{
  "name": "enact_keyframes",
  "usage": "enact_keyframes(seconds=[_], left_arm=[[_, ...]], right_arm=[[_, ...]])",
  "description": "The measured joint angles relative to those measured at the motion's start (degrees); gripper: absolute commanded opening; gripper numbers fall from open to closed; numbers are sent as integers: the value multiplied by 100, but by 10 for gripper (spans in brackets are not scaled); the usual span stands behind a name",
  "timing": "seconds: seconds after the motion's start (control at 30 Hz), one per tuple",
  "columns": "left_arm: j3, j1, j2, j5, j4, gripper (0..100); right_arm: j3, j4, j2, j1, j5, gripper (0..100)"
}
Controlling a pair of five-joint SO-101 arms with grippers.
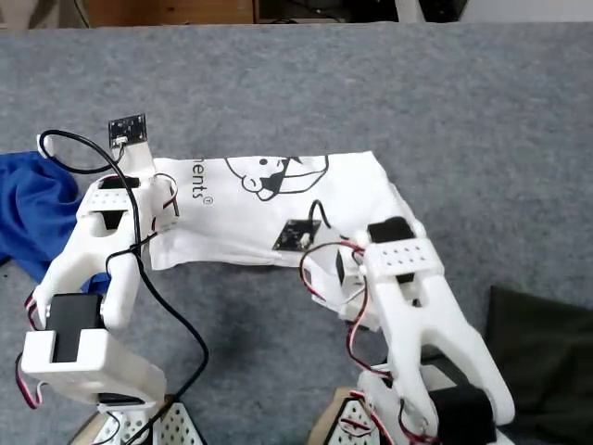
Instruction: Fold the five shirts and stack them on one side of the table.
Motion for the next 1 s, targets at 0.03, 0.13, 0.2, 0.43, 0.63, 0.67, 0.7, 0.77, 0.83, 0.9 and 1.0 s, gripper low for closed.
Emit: enact_keyframes(seconds=[0.03,0.13,0.2,0.43,0.63,0.67,0.7,0.77,0.83,0.9,1.0], left_arm=[[0,0,0,0,0,22],[0,0,0,0,0,23],[0,0,0,0,0,23],[0,0,0,0,0,23],[0,0,0,0,0,23],[0,0,0,0,0,23],[0,0,0,0,0,23],[0,0,0,0,0,23],[0,0,0,0,0,23],[0,0,0,0,0,23],[0,0,0,0,0,23]], right_arm=[[114,-26,-26,0,0,211],[396,-404,-35,0,0,212],[510,-677,-35,-35,0,212],[536,-1178,35,-149,0,212],[510,-1582,554,-149,0,209],[475,-1609,615,-149,0,209],[466,-1618,659,-149,0,209],[475,-1618,668,-149,0,209],[484,-1635,668,-149,0,204],[510,-1644,668,-158,0,171],[519,-1732,668,-149,53,124]])
